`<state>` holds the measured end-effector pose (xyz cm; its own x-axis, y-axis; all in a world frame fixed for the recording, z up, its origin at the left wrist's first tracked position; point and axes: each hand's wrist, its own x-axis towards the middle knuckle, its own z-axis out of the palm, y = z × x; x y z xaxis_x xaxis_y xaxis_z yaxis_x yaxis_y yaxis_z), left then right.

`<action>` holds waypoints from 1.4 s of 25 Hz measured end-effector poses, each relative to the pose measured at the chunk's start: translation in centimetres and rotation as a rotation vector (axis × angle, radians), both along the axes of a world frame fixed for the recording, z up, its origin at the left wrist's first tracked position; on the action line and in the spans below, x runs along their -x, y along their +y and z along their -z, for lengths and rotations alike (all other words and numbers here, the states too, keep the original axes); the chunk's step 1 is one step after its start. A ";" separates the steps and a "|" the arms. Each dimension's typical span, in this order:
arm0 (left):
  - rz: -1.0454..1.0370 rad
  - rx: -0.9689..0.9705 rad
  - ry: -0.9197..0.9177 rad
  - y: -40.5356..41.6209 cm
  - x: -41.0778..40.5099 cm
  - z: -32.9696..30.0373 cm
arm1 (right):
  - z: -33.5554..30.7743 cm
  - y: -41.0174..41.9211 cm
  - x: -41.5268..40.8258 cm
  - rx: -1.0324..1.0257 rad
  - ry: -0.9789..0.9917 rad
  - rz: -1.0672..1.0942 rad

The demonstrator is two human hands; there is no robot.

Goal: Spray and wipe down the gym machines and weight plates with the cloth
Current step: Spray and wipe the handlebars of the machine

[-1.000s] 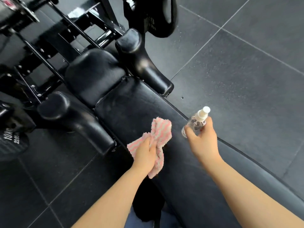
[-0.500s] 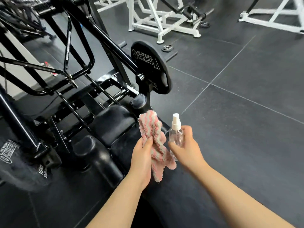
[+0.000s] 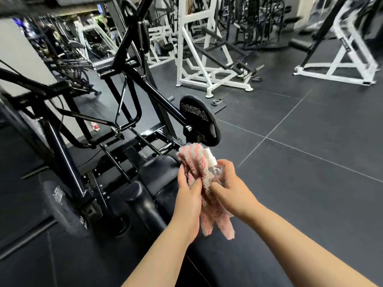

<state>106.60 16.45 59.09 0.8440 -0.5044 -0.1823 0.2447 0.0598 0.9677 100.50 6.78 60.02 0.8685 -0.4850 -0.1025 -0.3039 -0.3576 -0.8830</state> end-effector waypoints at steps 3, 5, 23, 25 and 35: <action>-0.073 0.039 0.013 3.9 3.6 -2.8 | -2.6 3.6 2.9 0.051 -0.036 -0.071; -0.120 0.047 0.014 6.4 5.6 -5.1 | -4.8 5.9 4.4 0.094 -0.068 -0.124; -0.541 0.100 -0.544 22.2 6.5 -33.9 | -31.5 16.5 9.9 -0.293 -0.533 -0.413; -0.630 0.052 -0.568 24.5 5.5 -35.4 | -33.1 17.7 9.1 -0.317 -0.551 -0.470; -0.943 -0.326 -0.881 32.7 -3.2 -41.5 | -37.8 23.0 -1.9 -0.298 -0.578 -0.642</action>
<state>109.77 49.12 100.55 0.7418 0.2966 0.6015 -0.4731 -0.4042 0.7828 102.42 29.78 97.86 0.9174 0.0858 0.3885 0.3927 -0.0382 -0.9189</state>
